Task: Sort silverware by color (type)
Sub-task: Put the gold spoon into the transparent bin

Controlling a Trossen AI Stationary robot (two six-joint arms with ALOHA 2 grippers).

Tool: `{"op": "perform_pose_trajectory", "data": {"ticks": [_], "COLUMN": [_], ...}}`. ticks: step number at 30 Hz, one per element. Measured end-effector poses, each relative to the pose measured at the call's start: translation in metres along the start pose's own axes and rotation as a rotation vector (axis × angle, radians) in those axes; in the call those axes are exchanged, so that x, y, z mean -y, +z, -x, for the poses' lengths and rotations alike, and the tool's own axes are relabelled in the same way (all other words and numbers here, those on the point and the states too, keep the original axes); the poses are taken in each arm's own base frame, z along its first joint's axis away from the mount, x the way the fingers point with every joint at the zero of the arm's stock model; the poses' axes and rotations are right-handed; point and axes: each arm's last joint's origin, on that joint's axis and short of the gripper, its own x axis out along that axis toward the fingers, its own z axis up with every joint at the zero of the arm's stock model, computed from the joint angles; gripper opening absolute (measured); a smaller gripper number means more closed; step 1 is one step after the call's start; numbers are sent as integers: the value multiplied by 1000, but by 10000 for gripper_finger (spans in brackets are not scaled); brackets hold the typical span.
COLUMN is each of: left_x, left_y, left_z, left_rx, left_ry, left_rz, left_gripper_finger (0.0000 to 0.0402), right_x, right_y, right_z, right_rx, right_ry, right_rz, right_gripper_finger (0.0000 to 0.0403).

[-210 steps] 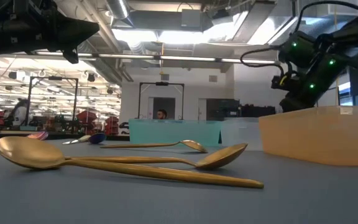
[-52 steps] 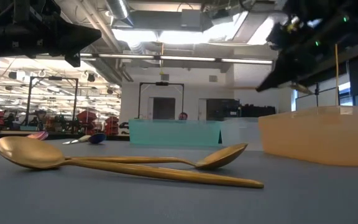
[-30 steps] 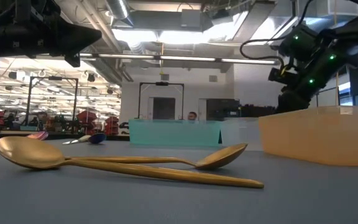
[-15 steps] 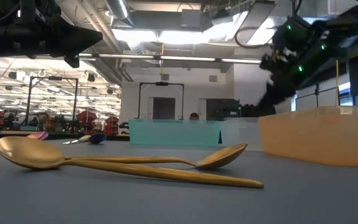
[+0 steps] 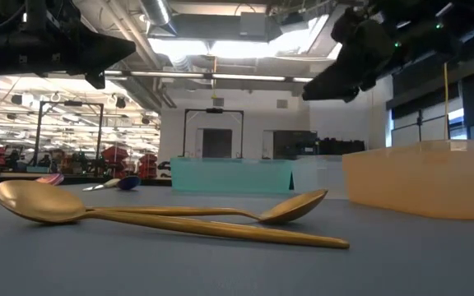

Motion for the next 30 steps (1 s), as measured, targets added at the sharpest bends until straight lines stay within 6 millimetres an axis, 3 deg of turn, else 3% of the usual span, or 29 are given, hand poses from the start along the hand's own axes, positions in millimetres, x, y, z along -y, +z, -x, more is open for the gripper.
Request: {"op": "perform_pose_trajectory", "data": {"ticks": [7,14,20,26,30], "left_x": [1,2,7,9,9], "left_y": [2,0,-2,-3,-3], "left_z": [0,0,0,1,1], "left_rx": [18,0,-24,-28,-27], "left_ry": [-18,-65,-99,-116,-109], "left_rz": [3,39,58,62,60], "left_gripper_finger": [4,4,4,4,4], "right_x": [-43,-91,-129,-156,-162], "right_y": [1,9,2,-13,-21], "right_z": [-26,-67,-103,-131,-146], "right_rx": [-33,-80,-152,-214,-236], "right_ry": [77,178,245,275,268], "right_rz": [58,150,214,235,237], "right_gripper_finger": [154,154,154,154,154]}}
